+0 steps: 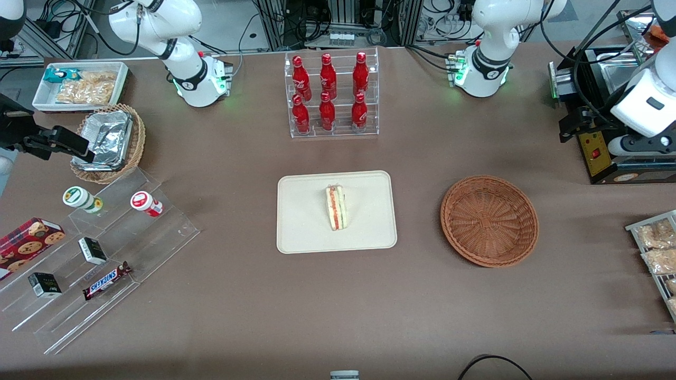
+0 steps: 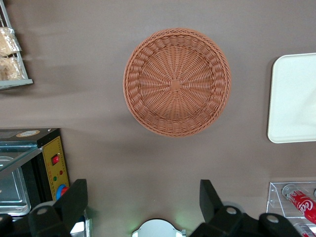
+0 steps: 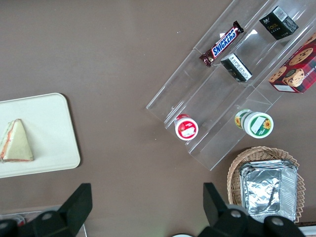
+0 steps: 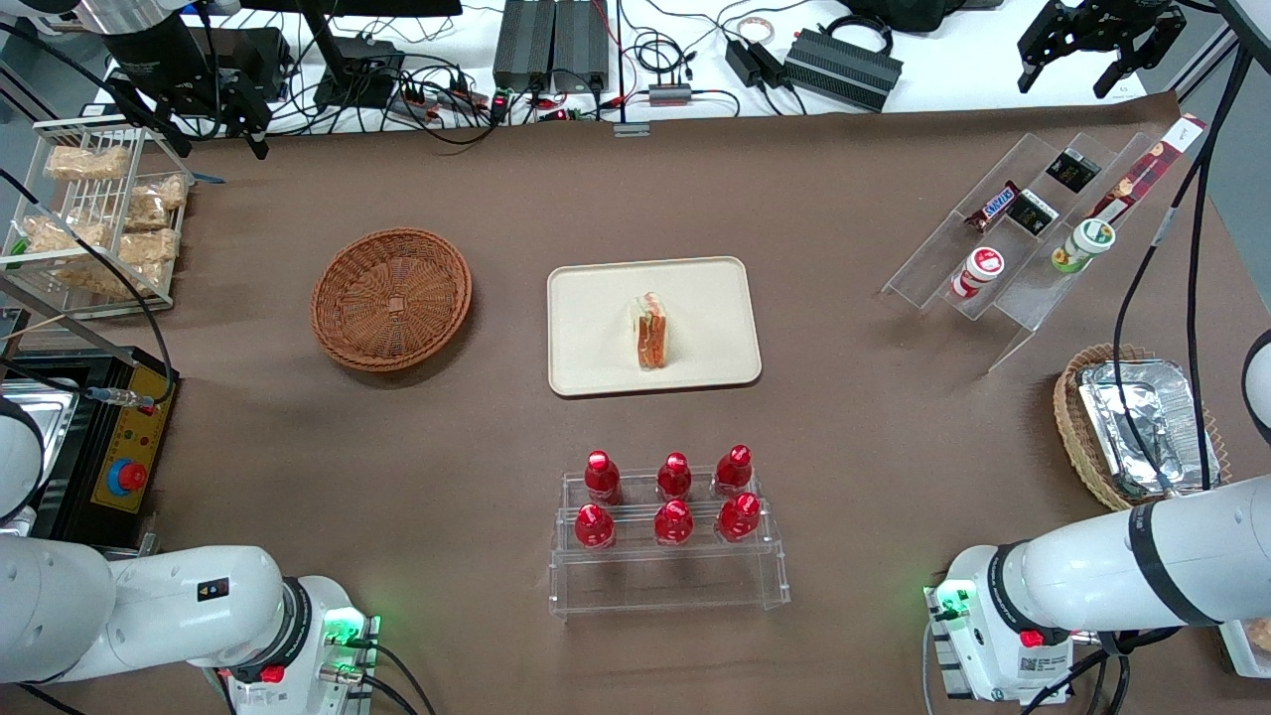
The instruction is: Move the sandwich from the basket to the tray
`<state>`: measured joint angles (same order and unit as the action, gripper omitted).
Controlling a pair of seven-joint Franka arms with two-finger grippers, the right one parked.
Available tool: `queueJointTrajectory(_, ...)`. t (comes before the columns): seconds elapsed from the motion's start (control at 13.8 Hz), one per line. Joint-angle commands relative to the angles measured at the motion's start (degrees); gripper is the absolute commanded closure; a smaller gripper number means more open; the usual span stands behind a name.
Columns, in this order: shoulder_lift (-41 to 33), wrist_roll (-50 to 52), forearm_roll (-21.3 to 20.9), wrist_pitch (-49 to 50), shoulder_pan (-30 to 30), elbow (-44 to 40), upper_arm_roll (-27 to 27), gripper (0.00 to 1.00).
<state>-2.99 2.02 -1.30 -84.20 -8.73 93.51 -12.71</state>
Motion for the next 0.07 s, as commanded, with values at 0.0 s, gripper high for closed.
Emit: queueJointTrajectory(0.0, -1.7, -0.5, 0.5, -2.3, -3.0, 3.2, -2.8, 0.00)
